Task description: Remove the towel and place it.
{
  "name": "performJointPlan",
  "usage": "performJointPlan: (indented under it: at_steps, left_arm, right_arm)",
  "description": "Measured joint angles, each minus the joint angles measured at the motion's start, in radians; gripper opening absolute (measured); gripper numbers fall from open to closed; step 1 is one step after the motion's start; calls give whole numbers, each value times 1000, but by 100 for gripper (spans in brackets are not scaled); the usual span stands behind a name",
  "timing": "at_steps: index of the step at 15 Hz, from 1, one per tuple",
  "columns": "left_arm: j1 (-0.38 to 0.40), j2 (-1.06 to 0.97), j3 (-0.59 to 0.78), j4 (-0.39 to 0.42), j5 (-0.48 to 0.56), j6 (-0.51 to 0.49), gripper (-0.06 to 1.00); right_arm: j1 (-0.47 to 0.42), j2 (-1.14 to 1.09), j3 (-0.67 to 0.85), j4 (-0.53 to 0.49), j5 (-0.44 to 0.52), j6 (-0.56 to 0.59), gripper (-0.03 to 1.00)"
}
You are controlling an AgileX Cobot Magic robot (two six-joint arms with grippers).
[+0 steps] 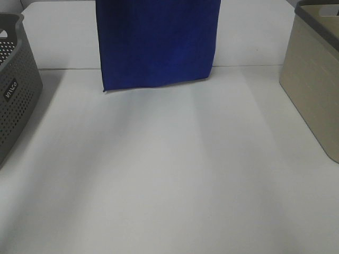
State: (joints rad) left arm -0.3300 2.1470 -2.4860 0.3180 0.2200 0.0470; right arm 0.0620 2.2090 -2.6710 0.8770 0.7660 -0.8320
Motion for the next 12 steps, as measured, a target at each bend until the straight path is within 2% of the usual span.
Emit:
performJointPlan:
  at_steps: [3, 5, 7, 8, 9, 10, 11, 12]
  left_arm:
    - [2, 13, 0, -2, 59, -2, 0]
    - [3, 49, 0, -2, -1, -2, 0]
    - [15, 101, 0, -2, -143, -2, 0]
    - [27, 132, 0, -2, -254, -2, 0]
    - [42, 164, 0, -1, -366, 2, 0]
    - [57, 200, 0, 1, -475, 17, 0]
    - [64, 216, 0, 2, -526, 33, 0]
    - [74, 243, 0, 3, -589, 81, 0]
  right_arm:
    - [-1, 3, 1, 1, 22, 4, 2]
    - [-1, 21, 6, 1, -33, 5, 2]
    - [-1, 60, 6, 3, -157, 1, 2]
    - [-1, 82, 6, 18, -244, -15, 2]
    - [0, 104, 6, 62, -329, -60, 2]
    - [1, 128, 6, 147, -407, -130, 2]
    - [5, 138, 7, 200, -431, -167, 2]
    - [11, 156, 8, 304, -475, -265, 2]
